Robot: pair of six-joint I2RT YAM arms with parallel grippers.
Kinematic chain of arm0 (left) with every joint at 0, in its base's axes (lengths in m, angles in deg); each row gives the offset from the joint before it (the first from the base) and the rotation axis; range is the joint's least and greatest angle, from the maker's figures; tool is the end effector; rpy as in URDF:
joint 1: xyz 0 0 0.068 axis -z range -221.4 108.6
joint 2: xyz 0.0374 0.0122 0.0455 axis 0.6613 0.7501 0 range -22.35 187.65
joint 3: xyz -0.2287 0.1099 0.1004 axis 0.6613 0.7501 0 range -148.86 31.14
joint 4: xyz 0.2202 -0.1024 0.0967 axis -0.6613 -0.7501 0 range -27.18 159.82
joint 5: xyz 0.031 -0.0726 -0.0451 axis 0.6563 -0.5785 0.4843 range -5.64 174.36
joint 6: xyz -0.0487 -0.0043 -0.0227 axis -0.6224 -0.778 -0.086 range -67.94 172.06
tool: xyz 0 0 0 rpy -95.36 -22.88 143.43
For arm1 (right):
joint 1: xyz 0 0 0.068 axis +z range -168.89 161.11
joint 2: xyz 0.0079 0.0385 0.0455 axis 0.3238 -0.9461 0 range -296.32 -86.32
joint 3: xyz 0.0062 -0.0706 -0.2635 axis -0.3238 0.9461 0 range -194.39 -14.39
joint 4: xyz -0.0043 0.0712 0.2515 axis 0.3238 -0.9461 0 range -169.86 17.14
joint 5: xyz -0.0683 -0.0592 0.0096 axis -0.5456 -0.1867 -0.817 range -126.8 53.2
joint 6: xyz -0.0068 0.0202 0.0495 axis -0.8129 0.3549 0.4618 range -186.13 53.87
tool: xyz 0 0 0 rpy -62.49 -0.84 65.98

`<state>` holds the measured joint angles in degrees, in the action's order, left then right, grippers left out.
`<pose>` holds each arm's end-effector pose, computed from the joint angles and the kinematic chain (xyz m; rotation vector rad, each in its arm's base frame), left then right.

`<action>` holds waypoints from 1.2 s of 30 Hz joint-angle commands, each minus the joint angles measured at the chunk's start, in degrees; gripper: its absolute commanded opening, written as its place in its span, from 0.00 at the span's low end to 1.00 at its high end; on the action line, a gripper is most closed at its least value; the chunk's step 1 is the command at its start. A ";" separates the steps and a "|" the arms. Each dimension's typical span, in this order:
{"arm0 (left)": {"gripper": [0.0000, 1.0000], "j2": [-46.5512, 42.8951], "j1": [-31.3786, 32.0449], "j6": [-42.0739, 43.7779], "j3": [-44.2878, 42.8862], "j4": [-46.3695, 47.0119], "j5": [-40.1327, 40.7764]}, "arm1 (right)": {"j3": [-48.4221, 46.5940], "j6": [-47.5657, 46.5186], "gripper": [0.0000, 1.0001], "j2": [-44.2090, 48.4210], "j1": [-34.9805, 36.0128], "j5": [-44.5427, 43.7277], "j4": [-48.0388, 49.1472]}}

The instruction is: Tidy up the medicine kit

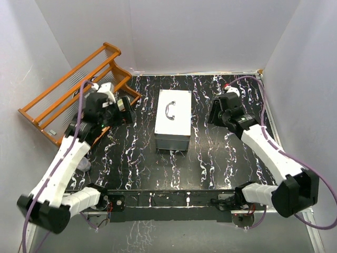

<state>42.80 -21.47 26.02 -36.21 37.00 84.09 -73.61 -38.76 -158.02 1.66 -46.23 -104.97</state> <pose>0.2310 -0.0840 0.3667 -0.1114 2.1401 -0.4816 0.2520 0.0882 0.2932 0.2204 2.3362 0.2216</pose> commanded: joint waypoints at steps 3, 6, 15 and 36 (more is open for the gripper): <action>0.99 -18.44 0.04 7.19 4.31 -0.35 1.66 | -6.38 -3.83 0.58 13.19 -0.08 -2.44 -13.62; 0.99 -23.35 0.04 8.78 2.65 -2.44 2.77 | -8.35 -5.44 0.67 19.96 -0.12 -2.71 -14.65; 0.99 -29.40 0.09 9.72 -6.38 -8.88 10.01 | -13.27 -8.43 0.98 35.74 -0.08 -6.49 -16.13; 0.99 -33.42 0.03 8.47 -10.33 -13.14 10.09 | -19.50 -7.10 0.98 46.31 -0.09 -16.12 -20.36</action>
<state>9.14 -21.45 34.50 -45.92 23.85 94.03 -92.28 -46.12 -111.38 1.66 -61.59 -125.94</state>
